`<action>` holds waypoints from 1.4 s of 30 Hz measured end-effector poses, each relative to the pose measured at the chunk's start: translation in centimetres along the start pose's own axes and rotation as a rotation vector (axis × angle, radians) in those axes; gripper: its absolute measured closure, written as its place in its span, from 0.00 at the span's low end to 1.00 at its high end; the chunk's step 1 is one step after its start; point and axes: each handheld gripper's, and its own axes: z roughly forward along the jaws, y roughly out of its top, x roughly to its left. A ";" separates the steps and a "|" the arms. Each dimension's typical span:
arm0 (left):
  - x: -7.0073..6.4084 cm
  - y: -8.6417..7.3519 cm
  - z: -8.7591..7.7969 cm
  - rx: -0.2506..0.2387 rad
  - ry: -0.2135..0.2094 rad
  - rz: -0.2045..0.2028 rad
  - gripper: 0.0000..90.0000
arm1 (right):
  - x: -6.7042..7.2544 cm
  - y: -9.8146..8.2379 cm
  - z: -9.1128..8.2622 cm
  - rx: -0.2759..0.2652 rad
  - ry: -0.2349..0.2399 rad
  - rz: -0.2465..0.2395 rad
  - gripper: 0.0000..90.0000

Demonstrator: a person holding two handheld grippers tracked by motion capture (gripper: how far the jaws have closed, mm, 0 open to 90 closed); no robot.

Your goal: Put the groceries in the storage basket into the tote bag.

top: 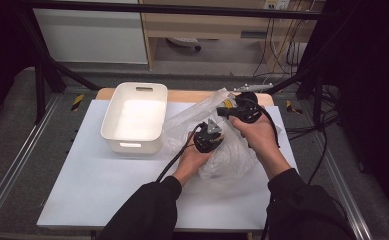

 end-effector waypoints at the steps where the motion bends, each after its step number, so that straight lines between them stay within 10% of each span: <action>1: 0.1 0.0 0.1 -0.004 0.002 0.002 0.78 | -0.1 -0.1 0.0 0.001 0.001 0.000 1.00; 15: 0.3 -1.5 1.4 0.126 -0.005 0.000 0.78 | -0.4 -0.9 0.5 0.024 -0.001 0.004 1.00; 20: -0.1 -1.6 0.8 0.102 0.027 -0.005 0.71 | -0.6 -1.4 0.8 0.036 -0.008 0.009 1.00; 23: -0.4 -2.0 -1.0 0.080 0.037 -0.022 0.55 | -0.8 -1.8 1.1 0.044 -0.012 0.016 1.00; 35: -3.1 -4.6 -10.1 -0.055 -0.043 -0.039 0.46 | 0.2 -3.0 1.8 0.075 -0.027 -0.009 1.00; 42: -3.3 -4.3 -13.9 -0.040 -0.062 -0.110 0.41 | 0.9 -5.7 2.8 0.114 -0.039 -0.018 1.00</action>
